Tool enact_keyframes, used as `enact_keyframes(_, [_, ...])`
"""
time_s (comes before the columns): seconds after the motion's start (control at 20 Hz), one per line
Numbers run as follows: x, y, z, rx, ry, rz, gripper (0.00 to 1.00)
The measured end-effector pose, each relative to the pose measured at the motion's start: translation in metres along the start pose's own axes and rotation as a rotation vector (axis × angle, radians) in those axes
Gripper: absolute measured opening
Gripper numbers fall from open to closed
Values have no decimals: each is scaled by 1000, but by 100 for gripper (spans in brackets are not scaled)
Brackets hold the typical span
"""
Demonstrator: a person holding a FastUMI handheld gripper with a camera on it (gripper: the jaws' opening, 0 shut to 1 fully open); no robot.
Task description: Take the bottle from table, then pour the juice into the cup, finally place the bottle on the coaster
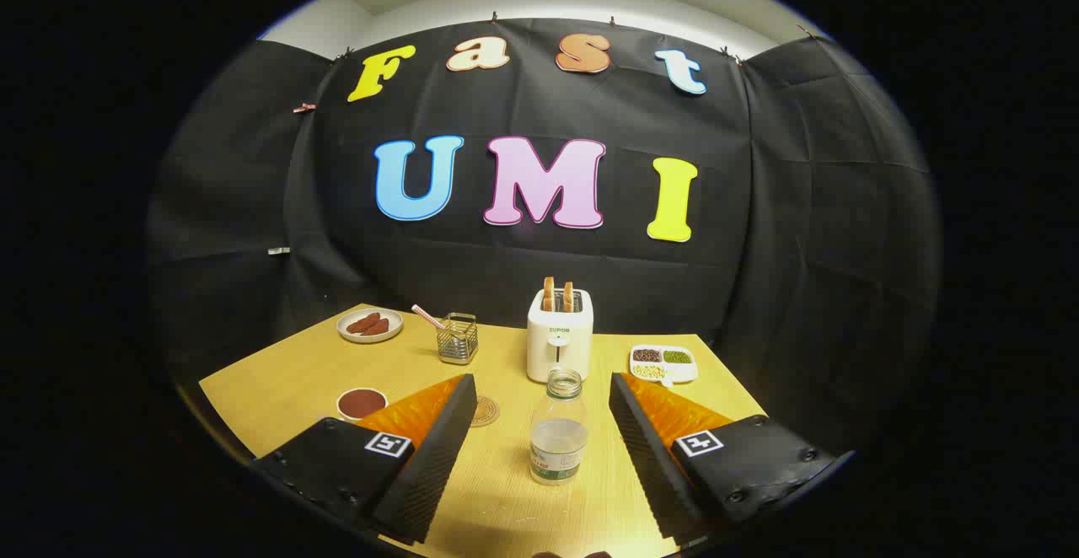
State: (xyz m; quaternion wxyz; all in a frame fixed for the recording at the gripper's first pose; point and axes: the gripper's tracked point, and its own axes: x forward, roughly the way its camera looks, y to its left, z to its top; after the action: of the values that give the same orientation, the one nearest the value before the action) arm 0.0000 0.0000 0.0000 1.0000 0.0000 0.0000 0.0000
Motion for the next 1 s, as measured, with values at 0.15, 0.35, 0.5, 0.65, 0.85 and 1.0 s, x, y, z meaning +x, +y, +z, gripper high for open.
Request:
enact_keyframes(0.15, [1, 4, -2, 14, 11, 15, 98])
enact_keyframes(0.35, [5, -5, -1, 8, 0, 2, 97])
enact_keyframes(0.5, [9, -11, -6, 17, 10, -8, 97])
enact_keyframes(0.65, [11, -15, -9, 18, 18, -14, 97])
enact_keyframes(0.85, [14, -18, -11, 8, 20, -19, 97])
enact_keyframes(1.0, [18, -19, -14, 6, 31, -14, 97])
